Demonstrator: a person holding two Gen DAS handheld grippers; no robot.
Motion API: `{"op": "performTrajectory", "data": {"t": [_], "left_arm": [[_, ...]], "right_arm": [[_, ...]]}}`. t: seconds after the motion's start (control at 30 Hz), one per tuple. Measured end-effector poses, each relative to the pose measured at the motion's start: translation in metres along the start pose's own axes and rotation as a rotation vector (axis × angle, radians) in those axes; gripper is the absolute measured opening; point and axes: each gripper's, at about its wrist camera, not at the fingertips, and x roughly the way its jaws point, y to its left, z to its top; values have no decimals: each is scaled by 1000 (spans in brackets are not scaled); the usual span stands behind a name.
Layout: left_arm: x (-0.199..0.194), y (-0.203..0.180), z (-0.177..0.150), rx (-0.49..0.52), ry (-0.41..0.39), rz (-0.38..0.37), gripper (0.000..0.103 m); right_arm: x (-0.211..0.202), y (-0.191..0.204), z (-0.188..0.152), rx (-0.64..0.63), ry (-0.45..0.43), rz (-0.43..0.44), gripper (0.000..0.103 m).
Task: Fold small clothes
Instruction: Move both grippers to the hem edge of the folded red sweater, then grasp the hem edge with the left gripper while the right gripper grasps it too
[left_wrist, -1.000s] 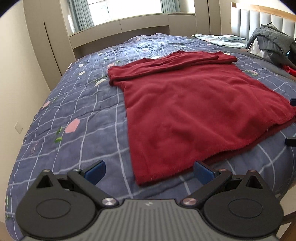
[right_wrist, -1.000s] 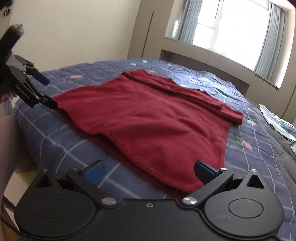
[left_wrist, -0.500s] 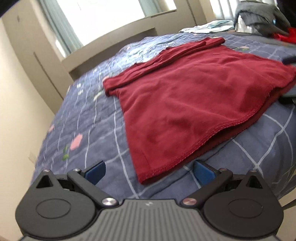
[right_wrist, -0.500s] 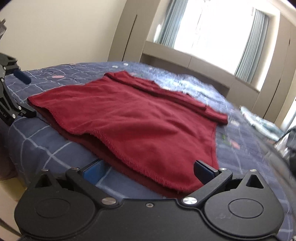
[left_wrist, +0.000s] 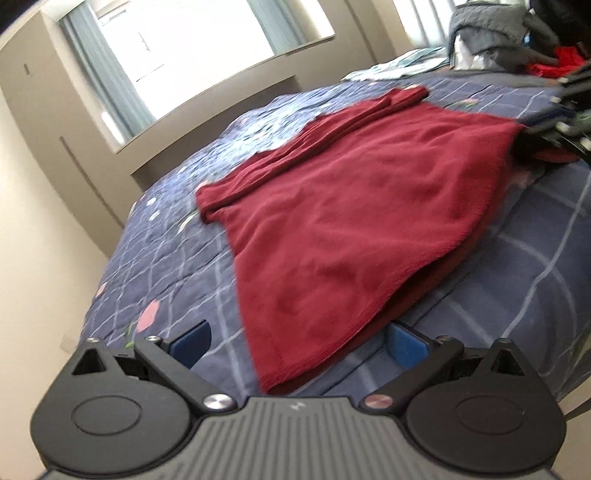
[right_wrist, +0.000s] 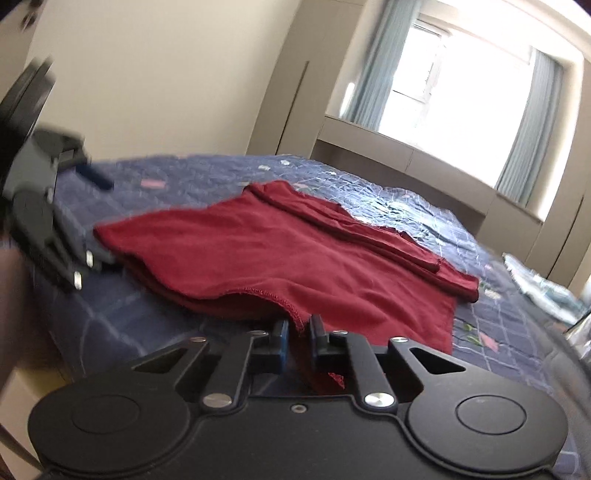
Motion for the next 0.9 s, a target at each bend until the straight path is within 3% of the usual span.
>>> {"op": "performTrajectory", "data": {"t": [0.2, 0.27, 0.33, 0.4, 0.5, 0.6, 0.67, 0.73, 0.8, 0.9], "left_arm": [[8, -24, 17, 58, -23, -12, 102], [13, -28, 22, 72, -35, 3, 92], [19, -27, 26, 63, -14, -4, 59], [24, -18, 27, 30, 15, -37, 43], [27, -2, 24, -11, 46, -48, 39], [31, 12, 19, -26, 81, -7, 36], [33, 21, 15, -55, 105, -11, 35], [34, 27, 13, -84, 116, -26, 18], [33, 32, 14, -113, 114, -34, 9], [27, 41, 18, -176, 96, -49, 6]], "right_arm": [[-2, -19, 27, 66, -22, 26, 9], [-1, -20, 30, 58, -25, 27, 9], [-3, -20, 28, 46, -20, 27, 9], [-4, -19, 21, 31, -7, 31, 9], [-5, -15, 9, 2, 19, 38, 8], [-1, -7, -5, -17, 61, 50, 9], [3, 0, -14, -46, 80, 44, 20], [6, 9, -23, -68, 99, 46, 30], [8, 15, -28, -79, 95, 42, 40], [13, 21, -28, -116, 79, 4, 49]]}}
